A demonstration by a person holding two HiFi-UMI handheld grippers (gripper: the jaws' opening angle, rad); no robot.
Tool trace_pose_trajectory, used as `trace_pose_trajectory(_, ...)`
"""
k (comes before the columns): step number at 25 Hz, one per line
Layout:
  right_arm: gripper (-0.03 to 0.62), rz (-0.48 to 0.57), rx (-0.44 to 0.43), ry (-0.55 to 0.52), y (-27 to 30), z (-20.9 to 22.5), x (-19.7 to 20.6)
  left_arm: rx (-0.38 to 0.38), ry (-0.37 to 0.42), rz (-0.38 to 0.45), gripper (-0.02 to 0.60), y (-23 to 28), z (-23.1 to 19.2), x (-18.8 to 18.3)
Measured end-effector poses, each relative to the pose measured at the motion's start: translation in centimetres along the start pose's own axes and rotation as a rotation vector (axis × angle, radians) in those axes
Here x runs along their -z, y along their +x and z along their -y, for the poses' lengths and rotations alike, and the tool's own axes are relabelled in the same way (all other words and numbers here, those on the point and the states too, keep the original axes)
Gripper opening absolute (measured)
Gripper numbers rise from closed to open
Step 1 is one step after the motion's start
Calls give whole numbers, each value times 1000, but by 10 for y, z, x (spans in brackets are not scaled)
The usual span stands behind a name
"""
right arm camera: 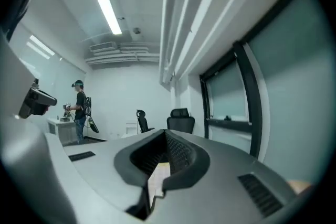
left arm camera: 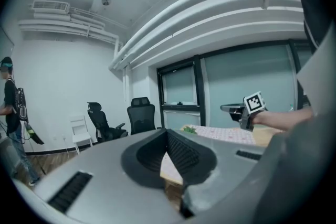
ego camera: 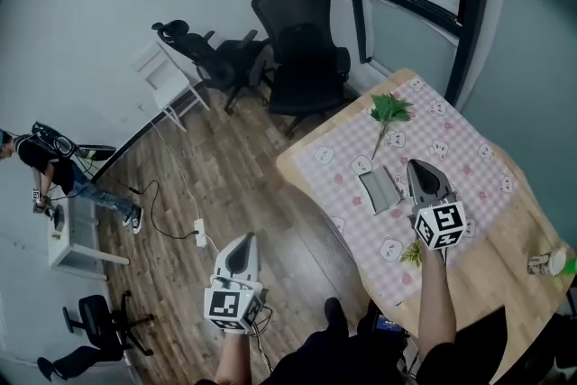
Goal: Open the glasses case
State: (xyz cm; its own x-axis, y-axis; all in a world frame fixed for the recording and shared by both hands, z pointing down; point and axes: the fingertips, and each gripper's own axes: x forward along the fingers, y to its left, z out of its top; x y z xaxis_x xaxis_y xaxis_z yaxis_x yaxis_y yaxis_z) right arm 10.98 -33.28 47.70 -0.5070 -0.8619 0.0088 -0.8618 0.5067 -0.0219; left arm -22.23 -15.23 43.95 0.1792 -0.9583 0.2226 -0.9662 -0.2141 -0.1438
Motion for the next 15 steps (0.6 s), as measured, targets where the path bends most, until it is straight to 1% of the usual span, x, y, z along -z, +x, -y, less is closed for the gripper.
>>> trace_pose_trajectory(2,15,48,-8,-81,-16,-21,-50,-8,4,26,-2,3,-1,-7)
trace_pose_trajectory(3,16,64,-9,-92,-25,-31,-70,-16,6,37,-2,3,-3,-9)
trace_pose_trajectory(5,17,98,3,-64,-46,-49,-101,-36,3,57,-1,2,-8,-13)
trace_pose_trajectory(7,17,123,4,-35,-62,-67,-120,-46,-6,79,-2,1,-13,-19)
trace_pose_trajectory(9,17,104,6,-44,-69,-79,-121,-45,-6,99,-2,0,-15,-28)
trace_pose_trajectory(15,16,6,29,15,-79,-85,-81,-24,14,117,-2,-1,-11,-38)
